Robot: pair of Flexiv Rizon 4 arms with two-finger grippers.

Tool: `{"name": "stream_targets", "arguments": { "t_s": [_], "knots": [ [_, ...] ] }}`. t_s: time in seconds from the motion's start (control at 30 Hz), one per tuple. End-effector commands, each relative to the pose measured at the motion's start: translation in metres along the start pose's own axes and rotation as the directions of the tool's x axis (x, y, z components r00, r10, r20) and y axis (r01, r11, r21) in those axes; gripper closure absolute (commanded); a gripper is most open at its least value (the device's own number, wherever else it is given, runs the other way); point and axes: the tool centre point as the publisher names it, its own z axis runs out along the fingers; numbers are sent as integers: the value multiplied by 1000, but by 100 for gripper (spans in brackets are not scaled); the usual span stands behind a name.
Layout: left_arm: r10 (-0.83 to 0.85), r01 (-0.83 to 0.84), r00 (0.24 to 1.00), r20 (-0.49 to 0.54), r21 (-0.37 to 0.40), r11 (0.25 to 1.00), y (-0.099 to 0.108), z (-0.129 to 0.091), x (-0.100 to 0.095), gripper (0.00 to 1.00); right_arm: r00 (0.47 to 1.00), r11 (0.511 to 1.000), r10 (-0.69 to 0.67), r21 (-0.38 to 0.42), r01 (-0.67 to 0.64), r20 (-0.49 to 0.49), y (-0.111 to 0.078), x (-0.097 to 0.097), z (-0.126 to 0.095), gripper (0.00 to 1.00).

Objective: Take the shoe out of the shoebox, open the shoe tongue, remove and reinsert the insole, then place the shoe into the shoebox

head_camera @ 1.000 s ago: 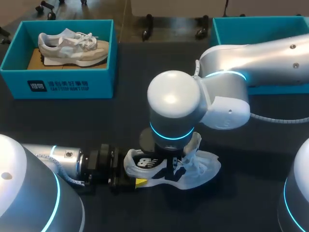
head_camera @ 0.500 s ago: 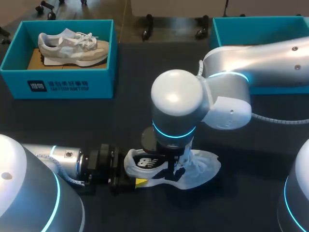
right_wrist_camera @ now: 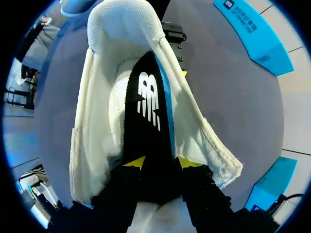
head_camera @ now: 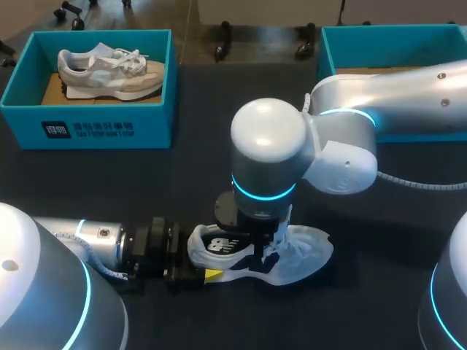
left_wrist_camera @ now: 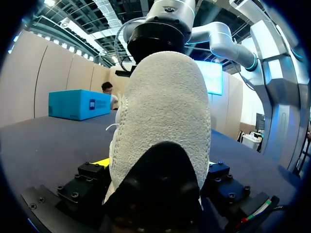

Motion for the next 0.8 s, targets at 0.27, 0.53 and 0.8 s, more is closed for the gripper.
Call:
{"name": "stream_targets", "arguments": {
  "t_s": [0.27, 0.53, 0.8],
  "knots": [
    [1, -1, 1000, 2, 1, 1000, 2, 0, 0, 100, 988, 1000, -20, 8, 22, -153, 8, 4, 30, 65],
    [1, -1, 1000, 2, 1, 1000, 2, 0, 0, 100, 980, 1000, -16, 17, 19, -198, 9, 19, 24, 76],
    [1, -1, 1000, 2, 1, 1000, 2, 0, 0, 100, 974, 999, -32, 7, 34, -225, 12, 31, 20, 95]
  ]
}}
